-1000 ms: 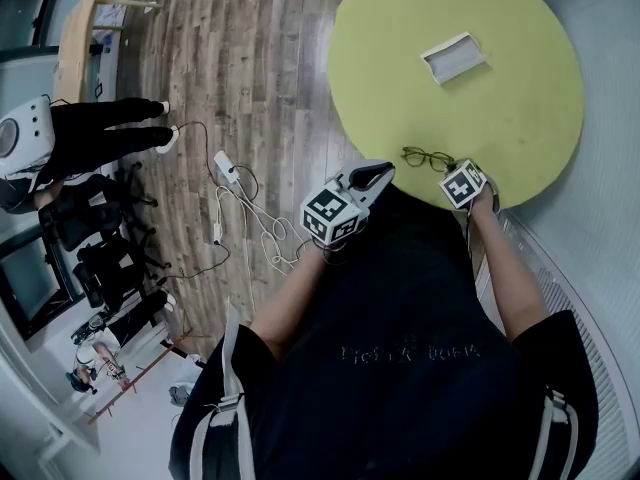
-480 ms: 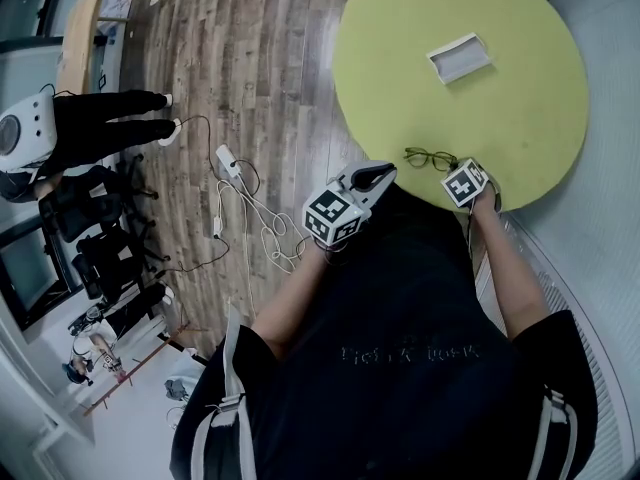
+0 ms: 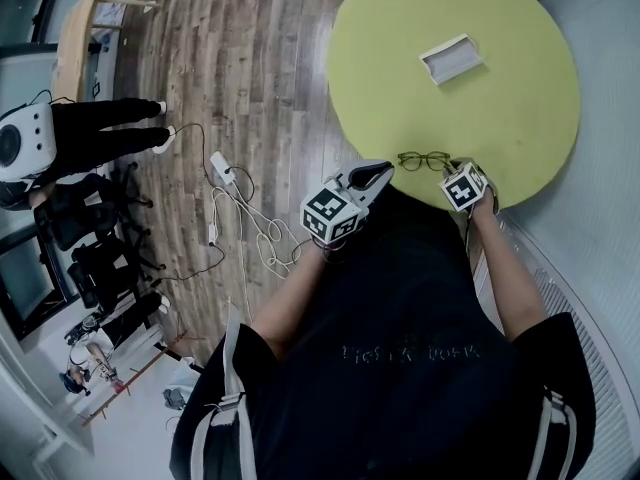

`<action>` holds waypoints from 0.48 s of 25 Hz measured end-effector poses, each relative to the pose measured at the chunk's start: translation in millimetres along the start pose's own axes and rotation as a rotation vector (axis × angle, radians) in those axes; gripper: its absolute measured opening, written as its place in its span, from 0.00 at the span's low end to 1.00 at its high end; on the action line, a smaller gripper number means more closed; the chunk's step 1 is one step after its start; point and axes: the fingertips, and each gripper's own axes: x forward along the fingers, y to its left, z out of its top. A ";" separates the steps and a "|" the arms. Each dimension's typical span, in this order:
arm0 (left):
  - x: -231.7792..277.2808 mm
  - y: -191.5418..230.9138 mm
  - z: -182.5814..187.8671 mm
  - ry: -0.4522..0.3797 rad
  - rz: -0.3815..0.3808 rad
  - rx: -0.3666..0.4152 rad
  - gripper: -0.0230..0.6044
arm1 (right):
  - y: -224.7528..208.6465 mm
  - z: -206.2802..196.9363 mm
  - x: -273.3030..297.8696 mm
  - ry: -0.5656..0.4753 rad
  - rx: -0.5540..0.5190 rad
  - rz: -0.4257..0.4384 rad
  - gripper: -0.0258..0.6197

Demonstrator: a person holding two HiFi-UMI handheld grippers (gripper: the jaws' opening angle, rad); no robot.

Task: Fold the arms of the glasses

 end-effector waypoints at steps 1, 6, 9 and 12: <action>1.4 -0.5 0.8 -0.003 -0.003 0.001 0.09 | -0.4 -0.1 -3.5 -0.008 0.006 -0.005 0.11; 5.2 -4.2 3.9 -0.018 -0.022 0.014 0.09 | -0.8 2.6 -23.9 -0.074 0.032 -0.030 0.10; 5.2 -7.1 1.0 -0.024 -0.027 0.016 0.09 | 5.2 3.1 -34.9 -0.126 0.046 -0.021 0.10; 5.1 -8.3 1.1 -0.029 -0.030 0.018 0.09 | 7.5 8.0 -47.2 -0.164 0.046 -0.028 0.09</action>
